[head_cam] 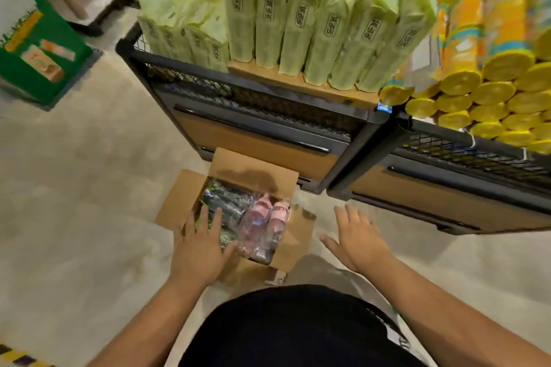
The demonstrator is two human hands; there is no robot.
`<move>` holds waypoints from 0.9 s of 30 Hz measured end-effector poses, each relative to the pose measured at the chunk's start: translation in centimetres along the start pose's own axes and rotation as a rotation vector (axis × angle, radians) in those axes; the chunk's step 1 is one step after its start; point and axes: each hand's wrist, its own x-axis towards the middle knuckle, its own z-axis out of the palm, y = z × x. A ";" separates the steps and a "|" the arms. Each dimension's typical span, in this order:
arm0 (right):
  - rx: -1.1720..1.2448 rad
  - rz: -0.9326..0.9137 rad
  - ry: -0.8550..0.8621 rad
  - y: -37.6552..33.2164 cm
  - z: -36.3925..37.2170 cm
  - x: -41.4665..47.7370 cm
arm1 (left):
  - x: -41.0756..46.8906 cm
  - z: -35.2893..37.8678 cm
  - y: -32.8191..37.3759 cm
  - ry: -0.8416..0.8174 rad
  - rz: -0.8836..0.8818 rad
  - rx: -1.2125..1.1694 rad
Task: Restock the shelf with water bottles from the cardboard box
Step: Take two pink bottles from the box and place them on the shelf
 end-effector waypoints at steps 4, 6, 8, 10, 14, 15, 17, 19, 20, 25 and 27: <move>0.028 0.007 -0.032 -0.3 0.8 2.2 | 2.9 -0.7 0.8 -0.059 0.066 0.036; 0.045 0.019 -0.067 -0.1 1.5 3.6 | 4.2 -0.8 1.3 -0.076 0.083 0.052; 0.063 0.031 -0.095 0.3 2.4 5.4 | 5.8 -0.5 1.8 -0.077 0.078 0.024; 0.062 0.030 -0.112 0.7 3.7 7.5 | 7.7 0.4 2.1 -0.103 0.069 0.008; 0.015 0.051 -0.171 1.2 7.0 12.1 | 11.9 3.8 2.4 -0.165 0.045 0.013; 0.013 0.066 -0.189 1.0 8.0 13.1 | 12.8 5.0 2.4 -0.163 0.047 0.025; 0.019 0.082 -0.214 0.6 10.6 15.6 | 15.1 7.3 2.4 -0.179 0.060 0.060; 0.022 0.090 -0.240 0.0 13.8 17.8 | 18.0 10.2 2.1 -0.218 0.101 0.074; 0.027 0.092 -0.264 -0.3 15.7 18.8 | 19.4 11.7 1.9 -0.244 0.126 0.097; -0.001 0.123 -0.382 -2.4 24.5 24.5 | 25.0 20.0 1.5 -0.333 0.083 -0.001; 0.022 0.148 -0.381 -3.2 27.4 26.8 | 26.9 23.7 1.5 -0.323 0.064 -0.034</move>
